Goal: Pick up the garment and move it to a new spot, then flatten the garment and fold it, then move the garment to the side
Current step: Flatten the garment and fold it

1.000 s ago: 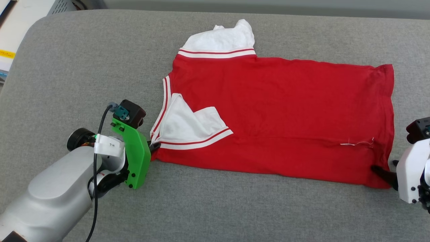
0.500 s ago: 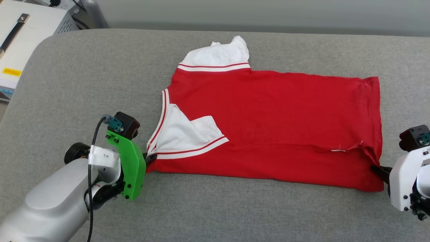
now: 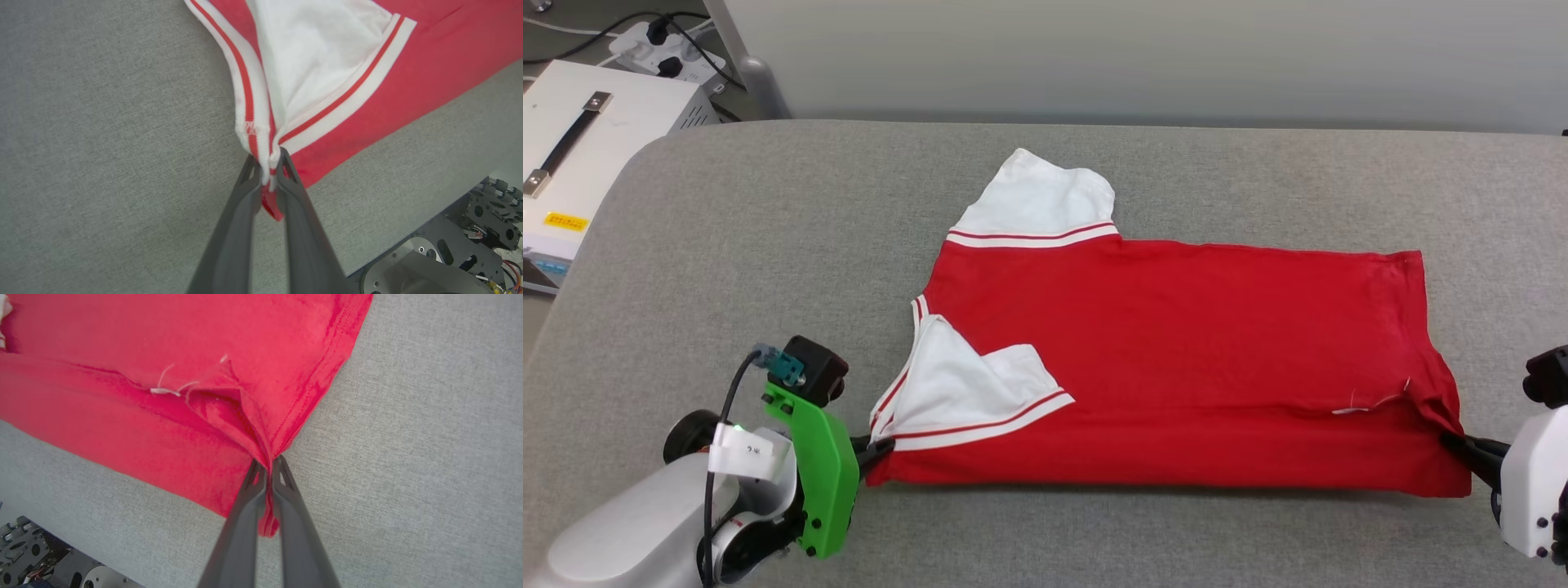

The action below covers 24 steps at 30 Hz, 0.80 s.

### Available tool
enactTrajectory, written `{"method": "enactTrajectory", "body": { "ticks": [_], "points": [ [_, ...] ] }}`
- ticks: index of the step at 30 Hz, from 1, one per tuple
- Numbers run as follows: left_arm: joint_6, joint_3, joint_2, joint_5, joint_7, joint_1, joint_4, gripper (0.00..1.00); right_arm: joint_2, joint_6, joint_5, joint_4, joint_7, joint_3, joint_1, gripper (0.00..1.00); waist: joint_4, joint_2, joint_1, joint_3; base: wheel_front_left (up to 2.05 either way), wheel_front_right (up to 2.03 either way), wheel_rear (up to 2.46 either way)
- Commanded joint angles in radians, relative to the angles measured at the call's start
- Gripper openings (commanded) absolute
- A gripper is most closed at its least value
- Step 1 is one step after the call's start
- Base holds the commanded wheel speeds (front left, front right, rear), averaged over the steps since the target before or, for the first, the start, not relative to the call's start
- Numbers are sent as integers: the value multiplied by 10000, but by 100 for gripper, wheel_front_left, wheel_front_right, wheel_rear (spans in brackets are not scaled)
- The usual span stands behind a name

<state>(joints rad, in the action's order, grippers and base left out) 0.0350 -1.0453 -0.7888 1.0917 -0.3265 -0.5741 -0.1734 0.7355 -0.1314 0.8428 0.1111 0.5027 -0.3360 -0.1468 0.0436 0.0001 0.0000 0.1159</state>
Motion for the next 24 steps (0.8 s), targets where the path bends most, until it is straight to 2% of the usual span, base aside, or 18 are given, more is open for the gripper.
{"method": "enactTrajectory", "body": {
  "ticks": [1, 9, 16, 17, 18, 19, 20, 24],
  "points": [
    [-132, -17, -139, 50, 42, 211, 77, 0, 80, 7, 48, -78, 85, 150, 209, 0, -22, -1, 0, -24, 0, 0, 0],
    [-348, -95, -69, 154, 71, 501, 235, 0, -329, 7, -167, -248, 399, 663, 540, 0, -60, -1, 0, 302, 0, 0, 0],
    [-309, -178, 291, 165, 134, 505, -432, 0, -888, 7, -354, 512, 460, 642, 373, 0, -89, -1, 0, 528, 0, 0, 0],
    [-279, -166, 352, 206, 165, 514, -534, 3, -952, 7, -369, 626, 391, 618, 354, 0, -90, -1, 0, 521, 0, 0, 0],
    [-237, -168, 405, 223, 194, 516, -645, 29, -1042, 7, -361, 760, 296, 605, 332, 12, -94, -1, 0, 504, 0, 0, 0],
    [-212, -177, 440, 223, 211, 516, -721, 48, -1094, 7, -360, 848, 226, 589, 316, 43, -96, -1, 0, 480, 0, 0, 0],
    [-211, -155, 472, 212, 281, 501, -793, 100, -1138, 7, -372, 927, 113, 576, 301, 100, -93, -1, 0, 443, 0, 0, 0],
    [-194, 122, 402, 255, 712, 424, -882, 100, -1176, 7, -556, 947, -470, 599, 230, 100, -108, -1, 0, 275, 0, 0, 0]
  ]
}}
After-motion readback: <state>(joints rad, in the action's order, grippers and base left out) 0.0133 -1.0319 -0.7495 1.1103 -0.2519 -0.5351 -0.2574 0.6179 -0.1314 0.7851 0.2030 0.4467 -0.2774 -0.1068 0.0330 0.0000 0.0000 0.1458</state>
